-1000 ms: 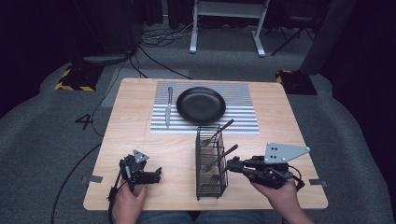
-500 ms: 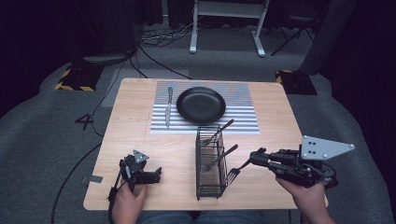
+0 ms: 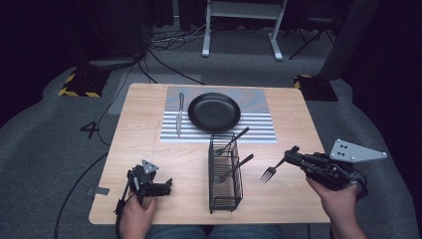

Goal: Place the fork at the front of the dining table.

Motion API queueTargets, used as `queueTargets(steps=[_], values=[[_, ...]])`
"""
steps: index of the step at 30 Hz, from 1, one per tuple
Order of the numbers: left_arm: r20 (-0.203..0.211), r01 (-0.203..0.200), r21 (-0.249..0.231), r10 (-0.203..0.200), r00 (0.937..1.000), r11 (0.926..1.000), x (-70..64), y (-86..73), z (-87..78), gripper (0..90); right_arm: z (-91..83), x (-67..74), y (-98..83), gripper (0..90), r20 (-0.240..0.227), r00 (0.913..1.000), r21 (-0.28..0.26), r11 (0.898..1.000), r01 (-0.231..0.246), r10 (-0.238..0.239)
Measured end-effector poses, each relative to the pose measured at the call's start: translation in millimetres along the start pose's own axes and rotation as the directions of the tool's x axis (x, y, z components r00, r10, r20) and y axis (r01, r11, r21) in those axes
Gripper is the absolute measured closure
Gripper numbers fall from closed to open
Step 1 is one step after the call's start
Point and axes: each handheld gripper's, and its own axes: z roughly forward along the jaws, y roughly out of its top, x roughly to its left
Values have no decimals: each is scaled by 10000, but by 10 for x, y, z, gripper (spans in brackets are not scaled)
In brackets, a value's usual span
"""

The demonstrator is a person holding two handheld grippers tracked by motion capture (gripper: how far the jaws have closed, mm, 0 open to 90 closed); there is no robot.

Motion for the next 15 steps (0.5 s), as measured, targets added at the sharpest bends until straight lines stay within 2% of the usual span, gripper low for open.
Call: queueTargets(steps=[1,5,9,15], values=[[-1,-1,-1,1,10000,10000,0,0,0,3,35,-31,-83,864,276,9995,98,9998,-182,179],[-1,-1,-1,1,10000,10000,0,0,0,3,99,-80,-190,864,361,9980,230,9984,-518,510],[1,-3,-2,3,10000,10000,0,0,0,3,203,-148,-312,864,-122,9941,444,9932,-1072,1079],[1,0,-2,0,10000,10000,0,0,0,3,265,-140,-377,863,-489,9918,752,9906,-1147,1185]])
